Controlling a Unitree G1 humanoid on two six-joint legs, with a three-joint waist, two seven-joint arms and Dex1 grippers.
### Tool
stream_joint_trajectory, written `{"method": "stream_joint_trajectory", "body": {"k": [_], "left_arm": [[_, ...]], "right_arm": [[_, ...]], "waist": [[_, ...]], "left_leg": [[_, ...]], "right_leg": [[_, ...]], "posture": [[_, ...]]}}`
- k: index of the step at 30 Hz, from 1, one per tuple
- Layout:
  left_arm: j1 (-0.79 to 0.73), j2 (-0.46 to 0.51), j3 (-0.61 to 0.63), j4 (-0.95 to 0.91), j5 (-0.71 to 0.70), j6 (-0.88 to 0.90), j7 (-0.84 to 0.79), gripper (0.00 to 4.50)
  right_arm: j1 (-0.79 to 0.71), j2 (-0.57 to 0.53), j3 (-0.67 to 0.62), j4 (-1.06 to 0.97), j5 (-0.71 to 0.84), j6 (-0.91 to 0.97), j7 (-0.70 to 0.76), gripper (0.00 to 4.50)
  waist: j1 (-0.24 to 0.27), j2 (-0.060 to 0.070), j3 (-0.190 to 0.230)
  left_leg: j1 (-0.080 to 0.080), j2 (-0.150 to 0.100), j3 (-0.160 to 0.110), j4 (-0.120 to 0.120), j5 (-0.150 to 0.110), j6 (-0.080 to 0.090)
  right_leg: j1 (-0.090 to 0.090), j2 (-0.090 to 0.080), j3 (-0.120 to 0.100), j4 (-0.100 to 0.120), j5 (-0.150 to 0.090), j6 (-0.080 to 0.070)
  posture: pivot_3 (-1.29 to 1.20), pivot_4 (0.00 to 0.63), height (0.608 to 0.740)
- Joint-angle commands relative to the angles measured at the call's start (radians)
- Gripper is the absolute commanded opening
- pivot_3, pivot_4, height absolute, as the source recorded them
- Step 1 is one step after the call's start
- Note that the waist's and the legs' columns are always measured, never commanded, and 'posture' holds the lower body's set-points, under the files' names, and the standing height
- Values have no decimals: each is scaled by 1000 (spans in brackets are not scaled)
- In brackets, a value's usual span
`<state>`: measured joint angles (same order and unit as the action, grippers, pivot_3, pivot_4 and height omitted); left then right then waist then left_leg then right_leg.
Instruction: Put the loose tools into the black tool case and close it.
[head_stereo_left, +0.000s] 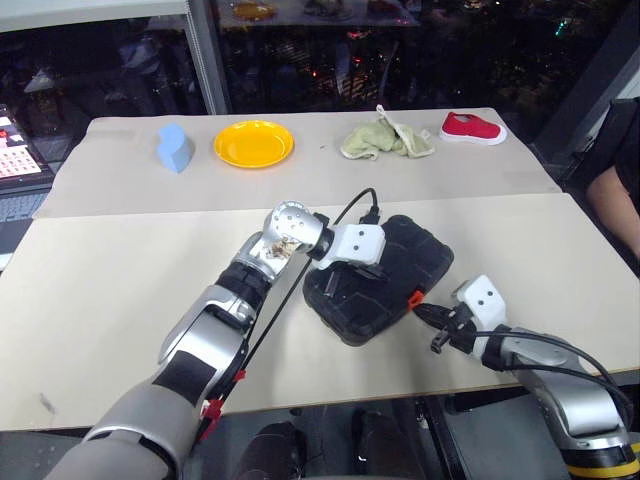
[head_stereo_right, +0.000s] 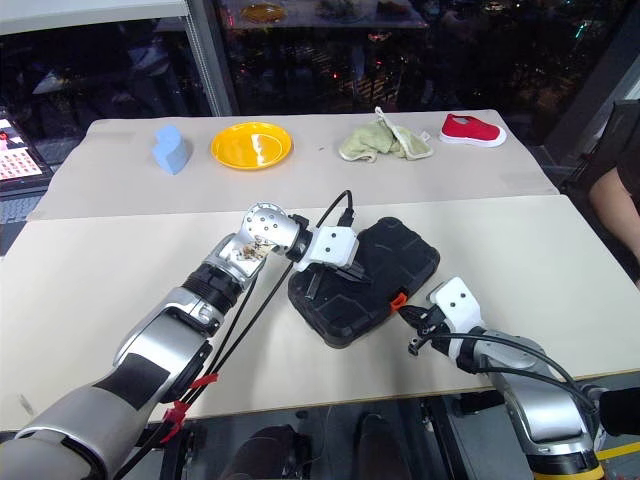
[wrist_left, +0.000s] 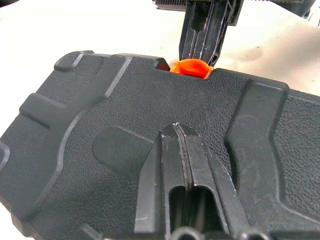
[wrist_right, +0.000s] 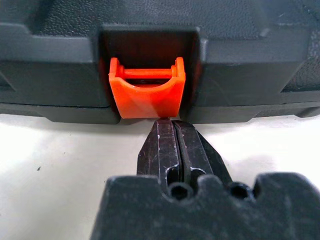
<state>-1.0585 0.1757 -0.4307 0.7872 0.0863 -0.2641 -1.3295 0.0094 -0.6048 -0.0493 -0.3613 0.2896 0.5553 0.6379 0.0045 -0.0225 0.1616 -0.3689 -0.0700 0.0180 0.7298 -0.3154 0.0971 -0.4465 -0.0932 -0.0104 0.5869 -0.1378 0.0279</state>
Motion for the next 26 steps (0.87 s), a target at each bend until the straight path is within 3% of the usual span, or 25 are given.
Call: {"method": "stream_joint_trajectory", "body": {"k": [1,3,4,7,9,13,17,20,26], "left_arm": [[18,-6,-31,43,39,31,-14,0],[24,8,-6,32,7,86,-41,0],[29,27,18,15,-19,135,-61,516],[54,103,69,-56,-75,234,-123,1217],[80,163,93,-122,-107,296,-167,1984],[161,433,141,-343,-299,534,-281,3326],[201,691,159,-499,-508,733,-285,4452],[208,795,213,-533,-570,810,-285,4452],[251,809,290,-583,-574,856,-263,4452]], "right_arm": [[-30,2,-54,-101,62,0,8,7],[11,-32,-103,-144,99,16,45,7],[39,-64,-158,-175,139,35,82,580],[86,-155,-315,-225,264,90,180,1279],[111,-217,-413,-230,334,115,250,2080],[147,-366,-656,-167,524,234,439,3389],[177,-467,-783,-97,613,320,567,4479],[181,-518,-826,-59,645,358,623,4479],[161,-545,-812,-18,642,346,657,4479]], "waist": [[0,0,0],[2,0,0],[4,1,0],[-2,2,0],[-4,2,0],[-10,2,1],[-13,0,4],[1,0,5],[28,0,5]], "left_leg": [[0,0,0,0,0,0],[0,0,0,0,0,0],[0,0,0,0,0,0],[-4,-1,1,0,0,0],[-4,0,0,-1,0,0],[-4,0,0,-4,0,0],[-4,1,0,-4,0,0],[-6,1,-2,-3,-1,0],[-7,-2,-2,-3,-1,0]], "right_leg": [[0,0,0,0,0,0],[0,0,0,0,0,0],[0,0,0,0,0,0],[-6,2,1,1,0,-1],[-6,3,0,2,1,-2],[-8,2,1,3,1,-3],[-10,1,0,6,-1,-7],[-10,-1,-2,6,-2,-6],[-9,-3,-3,4,-4,-3]], "posture": [[0,150,740],[0,150,740],[0,150,740],[0,150,740],[0,150,740],[0,150,740],[0,150,740],[0,150,740],[0,150,740]]}}
